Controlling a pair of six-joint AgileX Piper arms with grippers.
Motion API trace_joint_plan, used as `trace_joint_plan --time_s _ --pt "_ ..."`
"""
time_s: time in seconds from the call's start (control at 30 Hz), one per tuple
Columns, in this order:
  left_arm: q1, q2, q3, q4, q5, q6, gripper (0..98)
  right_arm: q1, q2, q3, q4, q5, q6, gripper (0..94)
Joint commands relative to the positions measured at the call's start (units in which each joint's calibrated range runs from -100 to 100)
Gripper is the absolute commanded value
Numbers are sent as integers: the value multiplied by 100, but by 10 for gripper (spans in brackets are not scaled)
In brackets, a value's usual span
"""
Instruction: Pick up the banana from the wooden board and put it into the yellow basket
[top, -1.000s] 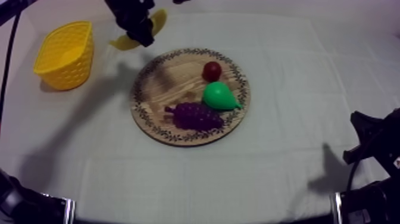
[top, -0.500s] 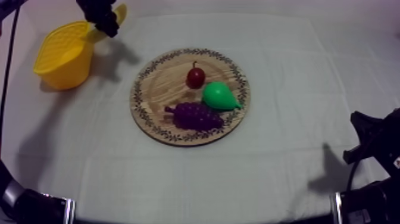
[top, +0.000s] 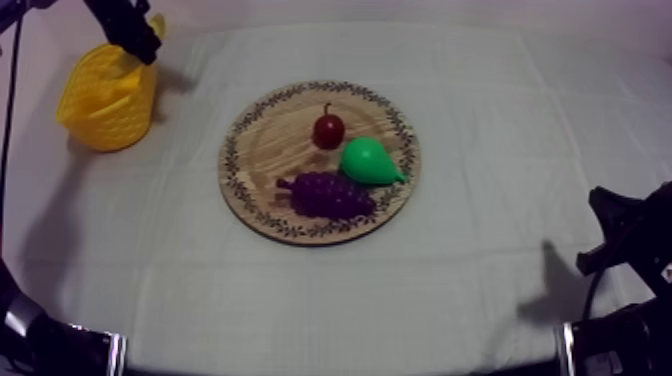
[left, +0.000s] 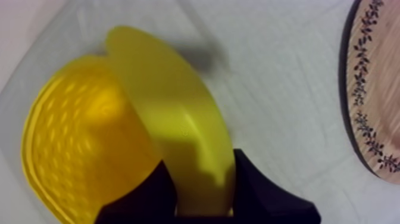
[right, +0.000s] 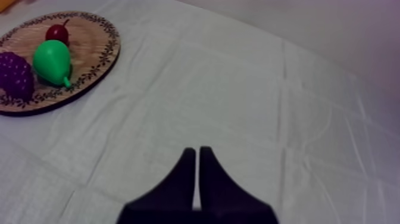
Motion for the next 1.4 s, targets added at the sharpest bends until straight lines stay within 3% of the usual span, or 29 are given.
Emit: trace_joint_plan --time_s 0.0,0.37,0.7,1.07,1.37 --pt "-104 30 -26 8 2 13 144 -1 -1 4 0 -4 -1 4" --pt "-607 262 83 140 -156 202 131 -1 -1 4 0 -4 -1 4" --pt "-910 229 966 391 -1113 494 308 -1 -1 4 0 -4 -1 4" --pt "-923 -178 1712 440 -1654 1010 477 -1 -1 4 0 -4 -1 4" --pt "-860 -775 2269 507 -2142 994 464 -1 -1 4 0 -4 -1 4"
